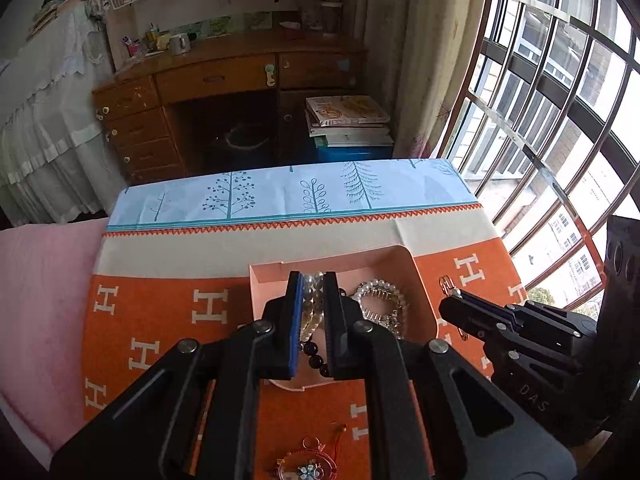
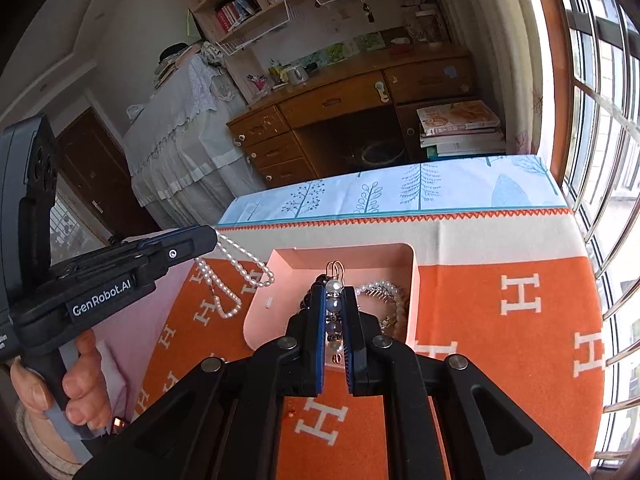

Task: Organize jewelry
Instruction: 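Lower the pearl necklace into the pink box with both tools and open them, then lift both tools up and away from the pink box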

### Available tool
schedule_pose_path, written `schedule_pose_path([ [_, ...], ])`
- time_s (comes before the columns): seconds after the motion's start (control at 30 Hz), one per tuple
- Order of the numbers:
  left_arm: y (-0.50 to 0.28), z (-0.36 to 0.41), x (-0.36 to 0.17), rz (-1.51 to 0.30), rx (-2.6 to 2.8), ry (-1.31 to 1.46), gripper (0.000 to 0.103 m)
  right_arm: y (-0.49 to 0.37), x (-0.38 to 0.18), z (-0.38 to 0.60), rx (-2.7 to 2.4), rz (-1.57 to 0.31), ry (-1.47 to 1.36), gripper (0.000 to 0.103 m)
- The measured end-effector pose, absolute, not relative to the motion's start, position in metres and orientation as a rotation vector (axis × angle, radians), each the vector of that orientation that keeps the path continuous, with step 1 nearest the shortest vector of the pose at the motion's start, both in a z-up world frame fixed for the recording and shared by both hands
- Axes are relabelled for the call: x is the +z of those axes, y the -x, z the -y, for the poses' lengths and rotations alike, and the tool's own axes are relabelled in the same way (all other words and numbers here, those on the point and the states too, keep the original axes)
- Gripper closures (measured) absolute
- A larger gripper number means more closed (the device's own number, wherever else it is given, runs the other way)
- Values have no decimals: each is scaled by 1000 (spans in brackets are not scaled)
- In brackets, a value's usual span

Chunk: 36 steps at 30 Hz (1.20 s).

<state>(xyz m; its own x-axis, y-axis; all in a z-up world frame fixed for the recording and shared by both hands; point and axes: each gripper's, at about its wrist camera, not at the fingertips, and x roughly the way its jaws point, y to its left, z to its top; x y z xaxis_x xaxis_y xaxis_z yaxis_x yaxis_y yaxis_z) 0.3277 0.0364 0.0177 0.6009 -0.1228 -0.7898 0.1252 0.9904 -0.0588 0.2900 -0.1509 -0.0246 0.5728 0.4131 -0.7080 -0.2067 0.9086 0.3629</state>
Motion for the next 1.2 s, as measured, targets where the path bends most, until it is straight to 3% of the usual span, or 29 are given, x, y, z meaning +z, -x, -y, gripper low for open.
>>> schedule_pose_path([
  [0.27,-356,-40,-42,-980,-146,-14,94,-342,-105,126,347,-1036,-234,95],
  [0.3,-357,-42,-47,-995,-145,-8,89,-344,-113,124,337,-1050,-223,94],
  [0.4,-353,-45,-54,-1011,-139,5,56,-348,-127,122,317,-1065,-245,78],
  [0.43,-349,-45,-54,-1001,-144,8,53,-349,-130,123,309,-1058,-266,72],
  [0.47,-344,-45,-54,-994,-146,7,53,-348,-130,125,303,-1043,-285,68],
  [0.73,-285,-46,-34,-922,-151,90,53,-311,-100,147,273,-913,-411,67],
  [0.93,-232,-63,-18,-847,-108,140,53,-264,-80,165,234,-850,-489,51],
  [1.2,-175,-89,-26,-868,-46,168,53,-204,-45,160,197,-824,-376,50],
])
